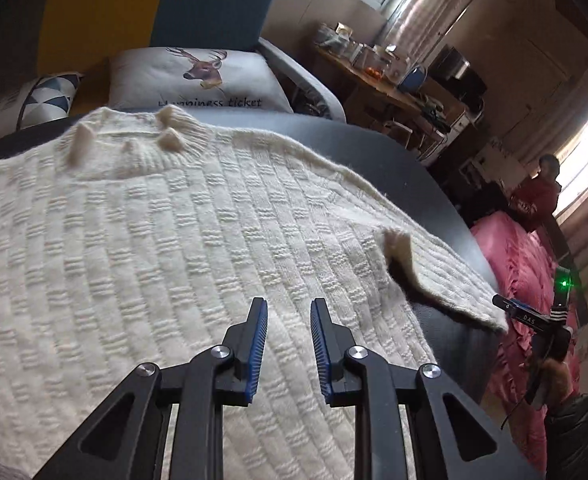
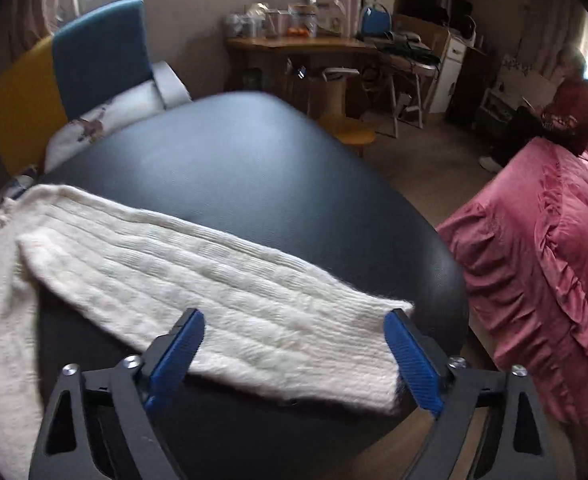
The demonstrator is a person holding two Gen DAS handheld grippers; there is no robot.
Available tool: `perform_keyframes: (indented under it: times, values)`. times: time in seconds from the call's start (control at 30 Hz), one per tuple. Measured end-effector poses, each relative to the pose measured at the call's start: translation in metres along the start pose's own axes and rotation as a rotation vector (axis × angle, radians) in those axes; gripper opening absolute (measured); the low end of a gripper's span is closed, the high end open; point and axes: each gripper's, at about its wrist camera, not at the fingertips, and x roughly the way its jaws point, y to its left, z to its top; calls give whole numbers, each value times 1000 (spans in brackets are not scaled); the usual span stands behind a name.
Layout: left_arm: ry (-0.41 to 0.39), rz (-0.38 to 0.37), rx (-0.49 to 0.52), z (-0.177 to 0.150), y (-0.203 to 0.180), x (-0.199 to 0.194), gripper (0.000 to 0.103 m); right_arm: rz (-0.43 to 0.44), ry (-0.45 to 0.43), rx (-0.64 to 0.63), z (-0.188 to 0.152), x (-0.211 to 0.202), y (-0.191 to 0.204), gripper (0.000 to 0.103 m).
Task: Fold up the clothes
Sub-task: 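Grasp the sleeve cuff with the right gripper and fold it across the body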
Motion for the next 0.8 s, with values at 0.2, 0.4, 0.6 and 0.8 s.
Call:
perform_keyframes:
  times: [0.2, 0.4, 0.6, 0.8]
  values:
    - [63, 31, -28, -15, 15, 26, 21, -23, 49, -13, 0, 35, 1, 86]
    - [49, 4, -15, -22, 21, 24, 21, -10, 6, -67, 0, 32, 6, 62]
    - [95, 16, 28, -10, 19, 23, 22, -33, 22, -160, 14, 32, 27, 16]
    - [61, 33, 63, 18, 18, 17, 22, -125, 4, -268, 42, 29, 32, 16]
